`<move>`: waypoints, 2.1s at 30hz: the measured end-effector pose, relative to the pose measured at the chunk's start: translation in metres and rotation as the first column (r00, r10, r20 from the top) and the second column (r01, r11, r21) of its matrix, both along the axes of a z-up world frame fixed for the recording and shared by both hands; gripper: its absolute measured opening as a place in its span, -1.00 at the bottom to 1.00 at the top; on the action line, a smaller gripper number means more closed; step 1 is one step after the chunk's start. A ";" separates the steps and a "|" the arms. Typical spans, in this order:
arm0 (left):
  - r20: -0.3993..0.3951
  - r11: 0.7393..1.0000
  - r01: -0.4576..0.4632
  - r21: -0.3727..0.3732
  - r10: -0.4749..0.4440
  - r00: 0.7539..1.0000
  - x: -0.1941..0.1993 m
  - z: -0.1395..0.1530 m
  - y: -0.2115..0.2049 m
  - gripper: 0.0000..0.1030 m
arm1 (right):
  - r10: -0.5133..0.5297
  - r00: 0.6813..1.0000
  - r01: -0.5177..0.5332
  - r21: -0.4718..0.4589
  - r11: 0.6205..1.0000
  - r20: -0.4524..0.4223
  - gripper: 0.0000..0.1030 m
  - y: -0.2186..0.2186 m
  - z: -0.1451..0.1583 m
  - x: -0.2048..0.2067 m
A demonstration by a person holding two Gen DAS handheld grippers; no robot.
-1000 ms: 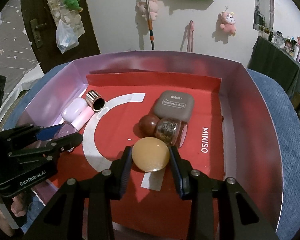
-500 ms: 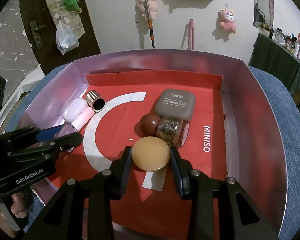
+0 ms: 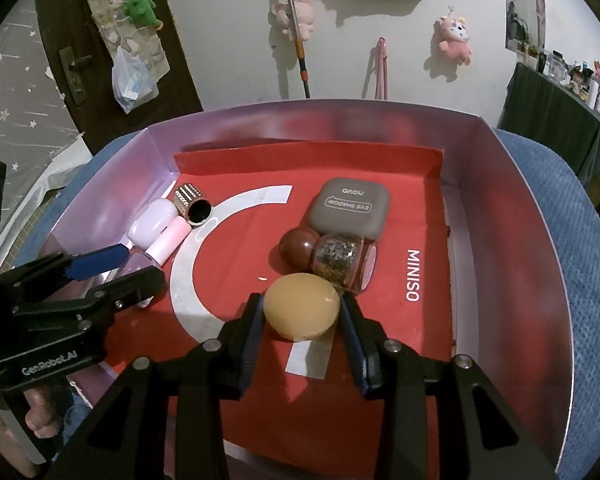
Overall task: Organize rigid objects
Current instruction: 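Open both tools to release the nail polish and tan compact in the tray, then withdraw both tools from the tray toward the clear cup and green figure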
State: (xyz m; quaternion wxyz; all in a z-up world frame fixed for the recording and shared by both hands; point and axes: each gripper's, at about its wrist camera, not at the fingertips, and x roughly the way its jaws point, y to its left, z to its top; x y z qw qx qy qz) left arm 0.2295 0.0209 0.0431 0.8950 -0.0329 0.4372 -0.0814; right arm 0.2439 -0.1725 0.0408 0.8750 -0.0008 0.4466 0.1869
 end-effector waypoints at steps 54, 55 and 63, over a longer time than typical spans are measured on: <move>0.243 0.996 -0.091 0.004 0.087 0.966 -0.097 0.051 0.006 1.00 | -0.012 0.943 -0.040 0.149 0.988 0.333 1.00 -0.019 0.079 -0.122; 0.243 0.996 -0.094 0.002 0.090 0.966 -0.100 0.051 0.007 1.00 | -0.013 0.942 -0.041 0.152 0.987 0.335 1.00 -0.020 0.079 -0.125; 0.250 0.994 -0.105 0.003 0.101 0.963 -0.122 0.051 0.004 1.00 | 0.007 0.938 -0.054 0.128 0.990 0.346 1.00 -0.019 0.072 -0.148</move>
